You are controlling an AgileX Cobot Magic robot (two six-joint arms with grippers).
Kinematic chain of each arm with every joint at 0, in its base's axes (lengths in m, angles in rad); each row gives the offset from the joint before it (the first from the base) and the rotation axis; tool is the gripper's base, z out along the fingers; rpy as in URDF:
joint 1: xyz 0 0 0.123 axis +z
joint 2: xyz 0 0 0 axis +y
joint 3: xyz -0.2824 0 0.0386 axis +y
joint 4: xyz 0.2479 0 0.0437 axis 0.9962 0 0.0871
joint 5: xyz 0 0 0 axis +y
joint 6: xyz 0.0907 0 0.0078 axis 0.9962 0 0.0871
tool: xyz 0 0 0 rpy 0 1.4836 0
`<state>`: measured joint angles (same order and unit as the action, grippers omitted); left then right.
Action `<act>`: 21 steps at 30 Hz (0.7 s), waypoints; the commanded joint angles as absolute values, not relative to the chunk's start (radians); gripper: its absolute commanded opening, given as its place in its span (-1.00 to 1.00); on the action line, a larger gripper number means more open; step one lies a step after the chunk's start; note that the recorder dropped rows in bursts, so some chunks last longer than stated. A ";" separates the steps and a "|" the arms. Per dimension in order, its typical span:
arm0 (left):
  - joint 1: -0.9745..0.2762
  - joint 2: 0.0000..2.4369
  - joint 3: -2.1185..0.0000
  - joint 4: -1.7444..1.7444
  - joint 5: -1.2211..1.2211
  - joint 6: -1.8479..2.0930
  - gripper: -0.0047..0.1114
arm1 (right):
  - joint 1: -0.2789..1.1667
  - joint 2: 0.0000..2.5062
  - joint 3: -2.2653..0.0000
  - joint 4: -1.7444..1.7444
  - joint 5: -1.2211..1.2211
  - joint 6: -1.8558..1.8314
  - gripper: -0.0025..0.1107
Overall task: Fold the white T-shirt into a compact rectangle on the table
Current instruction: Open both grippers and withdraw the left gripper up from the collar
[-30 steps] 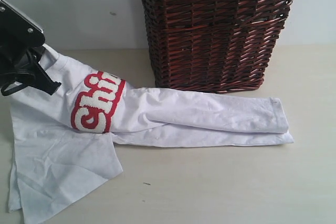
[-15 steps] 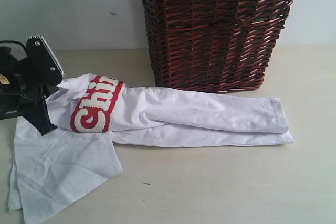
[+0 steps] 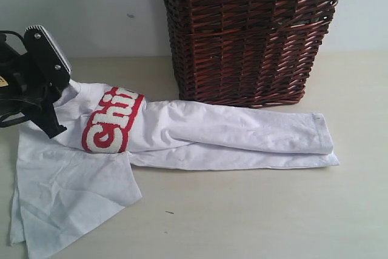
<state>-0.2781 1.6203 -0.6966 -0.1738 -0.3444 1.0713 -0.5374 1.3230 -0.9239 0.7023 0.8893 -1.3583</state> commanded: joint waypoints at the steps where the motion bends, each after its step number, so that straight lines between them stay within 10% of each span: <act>1: -0.279 1.611 -0.702 -0.173 -0.423 1.059 0.34 | -0.540 1.314 -0.924 0.709 0.895 -1.355 0.01; 5: -0.279 1.583 -0.702 -0.117 -0.571 1.105 0.74 | -0.540 1.314 -0.924 0.709 0.893 -1.355 0.01; 10: -0.279 1.343 -0.749 -0.105 -0.812 0.967 0.76 | -0.540 1.314 -0.924 0.709 0.884 -1.355 0.01; 16: -0.279 0.844 -0.753 -0.809 -0.537 0.926 0.76 | -0.540 1.314 -0.924 0.709 0.897 -1.355 0.01; 21: -0.278 0.546 -0.628 -1.210 -0.185 1.478 0.22 | -0.540 1.298 -0.924 0.701 1.054 -1.410 -0.26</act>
